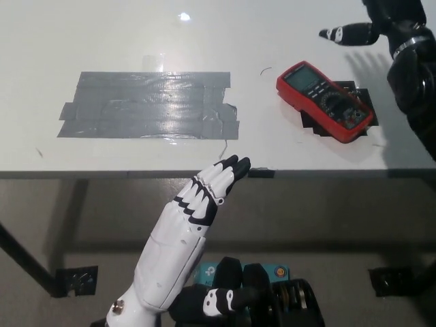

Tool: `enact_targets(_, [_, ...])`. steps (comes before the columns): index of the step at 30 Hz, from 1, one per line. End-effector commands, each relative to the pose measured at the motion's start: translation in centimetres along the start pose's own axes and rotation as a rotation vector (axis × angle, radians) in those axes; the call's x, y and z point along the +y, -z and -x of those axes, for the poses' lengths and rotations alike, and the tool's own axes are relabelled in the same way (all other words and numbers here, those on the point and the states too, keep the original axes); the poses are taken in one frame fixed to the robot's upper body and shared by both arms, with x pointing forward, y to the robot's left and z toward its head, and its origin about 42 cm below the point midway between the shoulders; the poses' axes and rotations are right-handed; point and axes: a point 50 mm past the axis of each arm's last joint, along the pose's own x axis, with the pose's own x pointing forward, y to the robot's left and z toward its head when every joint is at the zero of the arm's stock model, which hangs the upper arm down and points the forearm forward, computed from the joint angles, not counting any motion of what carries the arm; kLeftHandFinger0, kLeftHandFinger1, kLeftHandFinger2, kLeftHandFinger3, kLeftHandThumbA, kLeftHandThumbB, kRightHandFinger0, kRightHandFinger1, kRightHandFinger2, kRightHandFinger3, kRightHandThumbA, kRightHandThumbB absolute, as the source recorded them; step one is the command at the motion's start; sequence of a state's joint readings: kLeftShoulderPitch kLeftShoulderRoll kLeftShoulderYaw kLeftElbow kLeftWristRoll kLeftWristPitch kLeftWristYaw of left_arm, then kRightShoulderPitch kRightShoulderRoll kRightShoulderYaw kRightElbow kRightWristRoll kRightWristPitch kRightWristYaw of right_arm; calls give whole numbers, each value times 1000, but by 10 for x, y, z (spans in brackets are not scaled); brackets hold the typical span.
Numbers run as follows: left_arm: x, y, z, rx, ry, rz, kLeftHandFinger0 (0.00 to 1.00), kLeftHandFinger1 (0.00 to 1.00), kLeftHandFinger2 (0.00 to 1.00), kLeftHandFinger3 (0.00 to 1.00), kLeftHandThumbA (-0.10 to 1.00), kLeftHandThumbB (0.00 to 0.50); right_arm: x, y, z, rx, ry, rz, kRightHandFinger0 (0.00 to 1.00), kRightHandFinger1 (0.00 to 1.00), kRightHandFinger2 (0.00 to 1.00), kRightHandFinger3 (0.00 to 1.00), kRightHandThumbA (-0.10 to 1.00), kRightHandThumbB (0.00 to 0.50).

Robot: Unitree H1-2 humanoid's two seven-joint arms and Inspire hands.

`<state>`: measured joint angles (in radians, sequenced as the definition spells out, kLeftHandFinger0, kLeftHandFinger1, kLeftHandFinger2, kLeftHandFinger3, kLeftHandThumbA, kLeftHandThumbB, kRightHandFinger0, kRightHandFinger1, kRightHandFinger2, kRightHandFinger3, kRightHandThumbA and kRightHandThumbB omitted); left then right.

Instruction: The robot first picks the multimeter with right hand and then unfolds the black stand on the back of it using left hand

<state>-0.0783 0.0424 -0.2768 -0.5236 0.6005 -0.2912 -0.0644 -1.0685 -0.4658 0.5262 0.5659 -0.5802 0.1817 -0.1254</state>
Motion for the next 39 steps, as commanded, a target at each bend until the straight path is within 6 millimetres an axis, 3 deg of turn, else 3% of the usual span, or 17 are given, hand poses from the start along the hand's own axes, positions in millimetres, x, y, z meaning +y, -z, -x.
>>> enact_targets(1, [3, -6, 0, -40, -14, 12, 1000, 1000, 1000, 1000, 1000, 284, -24, -16, 3, -91, 117, -28, 1000, 1000, 1000, 1000, 1000, 446])
enact_targets(7, [14, 4, 0, -11, -23, 10, 1000, 1000, 1000, 1000, 1000, 299, -39, -53, 84, -232, 176, -308, 1000, 1000, 1000, 1000, 1000, 385])
enact_targets(11, [23, 28, -5, 90, -47, 63, 1000, 1000, 1000, 1000, 1000, 306, -53, -76, 155, -364, 213, -497, 1000, 1000, 1000, 1000, 1000, 340])
enact_targets(12, [26, 39, -5, 136, -54, 74, 1000, 1000, 1000, 1000, 1000, 311, -52, -82, 180, -402, 205, -570, 1000, 1000, 1000, 1000, 1000, 333])
enact_targets(15, [31, 69, -1, 220, -68, 88, 1000, 1000, 1000, 1000, 1000, 283, -35, -86, 217, -441, 201, -641, 1000, 1000, 1000, 1000, 1000, 286])
enact_targets(16, [31, 74, 0, 238, -68, 90, 1000, 1000, 1000, 1000, 1000, 200, -32, -86, 222, -443, 200, -643, 1000, 1000, 1000, 1000, 993, 318])
enact_targets(17, [32, 83, 3, 261, -71, 91, 1000, 1000, 1000, 1000, 1000, 251, -25, -87, 228, -438, 197, -651, 1000, 1000, 1000, 1000, 1000, 285])
enact_targets(21, [35, 123, 10, 387, -79, 115, 1000, 1000, 1000, 1000, 1000, 228, 5, -81, 246, -365, 171, -750, 1000, 1000, 1000, 1000, 954, 255])
enact_targets(23, [37, 135, 10, 411, -83, 124, 1000, 1000, 1000, 1000, 1000, 224, 13, -78, 248, -319, 174, -789, 1000, 1000, 1000, 1000, 972, 268])
enact_targets(26, [39, 144, 14, 435, -87, 140, 1000, 1000, 1000, 1000, 1000, 231, 25, -80, 248, -294, 197, -808, 1000, 1000, 1000, 1000, 989, 246])
enact_targets(33, [38, 152, 39, 497, -82, 178, 1000, 1000, 1000, 1000, 1000, 213, 90, -63, 247, -144, 94, -914, 1000, 1000, 1000, 1000, 984, 218])
enact_targets(39, [30, 152, 57, 537, -80, 228, 1000, 1000, 1000, 1000, 1000, 200, 111, -47, 260, -85, 46, -1022, 1000, 1000, 1000, 1000, 1000, 173])
